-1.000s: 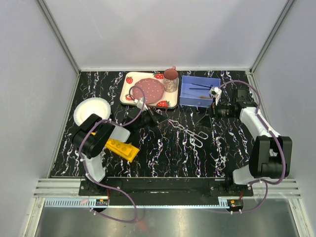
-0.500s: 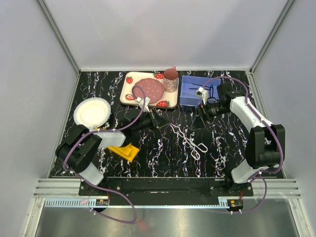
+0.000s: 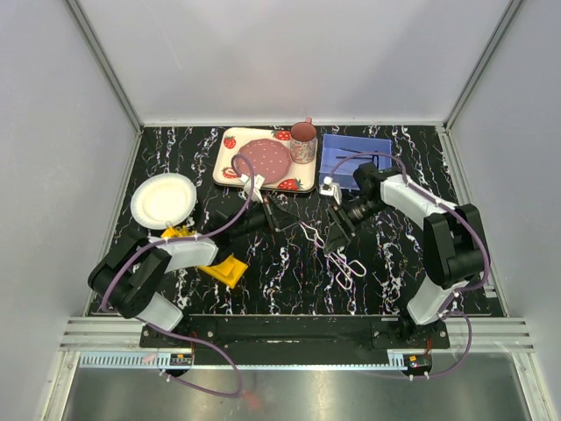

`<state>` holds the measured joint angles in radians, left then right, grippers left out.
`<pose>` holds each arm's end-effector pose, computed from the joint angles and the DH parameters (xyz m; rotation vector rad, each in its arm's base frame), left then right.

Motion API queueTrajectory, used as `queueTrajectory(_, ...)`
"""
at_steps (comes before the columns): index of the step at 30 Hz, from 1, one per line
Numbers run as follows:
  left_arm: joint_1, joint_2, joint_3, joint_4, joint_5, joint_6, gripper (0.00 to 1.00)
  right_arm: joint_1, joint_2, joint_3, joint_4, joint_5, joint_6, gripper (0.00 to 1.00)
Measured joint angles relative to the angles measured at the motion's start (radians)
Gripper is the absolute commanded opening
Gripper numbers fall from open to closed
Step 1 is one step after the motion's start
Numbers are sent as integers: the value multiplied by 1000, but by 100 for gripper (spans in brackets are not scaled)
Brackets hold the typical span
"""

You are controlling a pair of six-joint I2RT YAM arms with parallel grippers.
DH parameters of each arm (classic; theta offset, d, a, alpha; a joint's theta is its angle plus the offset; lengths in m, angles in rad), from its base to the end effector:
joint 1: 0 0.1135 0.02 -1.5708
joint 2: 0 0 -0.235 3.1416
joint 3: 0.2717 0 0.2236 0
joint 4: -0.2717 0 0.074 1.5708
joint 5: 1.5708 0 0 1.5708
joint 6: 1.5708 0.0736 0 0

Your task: Organize the chemistry lab equipment

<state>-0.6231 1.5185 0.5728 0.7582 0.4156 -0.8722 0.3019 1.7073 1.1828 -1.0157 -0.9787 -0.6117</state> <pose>0.2436 -0.2116 0.1823 0.0957 1.9797 -1.4012 0.2415 0.1392 0.1754 -1.1795 2.3514 1.3779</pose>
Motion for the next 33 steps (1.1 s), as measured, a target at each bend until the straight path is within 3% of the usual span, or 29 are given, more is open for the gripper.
queueTrajectory(3,-1,-16,-11,0,-6,-3,0,35,20,-2,-3,-13,7,56)
queueTrajectory(5,-1,-24,-13,-1,-10,-4,0,51,35,-2,-5,-21,8,37)
queueTrajectory(6,-1,-30,-13,0,-15,-4,0,58,44,-2,-6,-28,11,22)
queueTrajectory(8,-2,-42,-13,-1,-24,-4,0,64,59,-1,-10,-35,8,11)
queueTrajectory(9,-2,-50,-15,0,-31,-4,0,65,65,0,-14,-37,15,1)
queueTrajectory(12,-4,-72,-24,-1,-47,-3,1,66,76,4,-26,-56,21,0)
queueTrajectory(14,-5,-82,-27,-3,-54,-3,14,66,76,9,-32,-63,21,0)
queueTrajectory(15,-5,-89,-27,-9,-58,-2,32,66,76,13,-34,-63,19,0)
queueTrajectory(16,-5,-97,-27,-15,-65,0,38,66,76,19,-34,-63,17,0)
queueTrajectory(18,-5,-124,-27,-42,-82,6,62,66,75,32,-39,-49,13,0)
queueTrajectory(25,13,-332,-12,-269,-206,83,96,34,53,134,-64,73,2,0)
queueTrajectory(33,64,-553,36,-502,-320,198,99,-110,72,377,-98,299,-60,0)
